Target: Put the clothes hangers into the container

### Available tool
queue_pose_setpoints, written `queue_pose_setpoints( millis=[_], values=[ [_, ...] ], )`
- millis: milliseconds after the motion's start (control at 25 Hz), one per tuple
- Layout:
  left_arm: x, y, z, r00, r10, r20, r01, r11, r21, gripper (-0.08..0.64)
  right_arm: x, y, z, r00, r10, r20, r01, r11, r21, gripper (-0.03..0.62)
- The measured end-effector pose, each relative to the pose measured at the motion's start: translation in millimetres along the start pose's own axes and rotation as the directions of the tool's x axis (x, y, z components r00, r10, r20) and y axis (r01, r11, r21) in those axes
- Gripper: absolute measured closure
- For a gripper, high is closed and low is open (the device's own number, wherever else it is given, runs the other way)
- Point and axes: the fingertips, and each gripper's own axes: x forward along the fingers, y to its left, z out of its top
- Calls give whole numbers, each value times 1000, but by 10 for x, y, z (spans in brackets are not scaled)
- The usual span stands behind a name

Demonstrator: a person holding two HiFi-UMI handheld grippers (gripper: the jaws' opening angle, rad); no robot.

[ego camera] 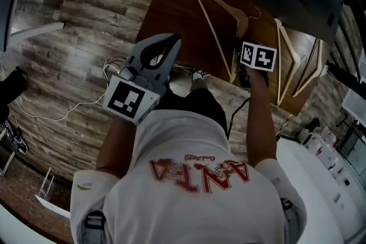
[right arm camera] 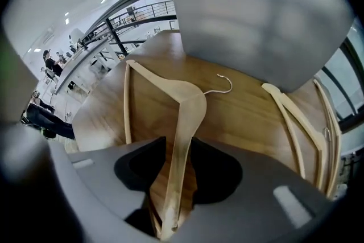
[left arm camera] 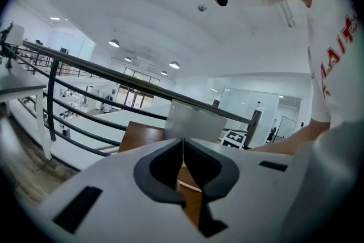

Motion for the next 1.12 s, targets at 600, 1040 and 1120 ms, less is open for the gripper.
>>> queue_pose_setpoints(
  millis=[600, 1040, 1120],
  values=[
    [75, 87, -12, 1000, -28, -5, 28, 999, -15, 545, 218, 43, -44, 997, -68, -24, 68, 997, -23, 499],
    [-24, -71, 286, 996, -85, 31, 84, 995, 46, 545, -463, 127, 51, 964, -103, 246, 137, 982, -128, 502],
    [-34, -148, 353, 994, -99, 38, 96, 994, 58, 545, -672, 146, 75, 949, -112, 293, 160, 977, -143, 500]
  ],
)
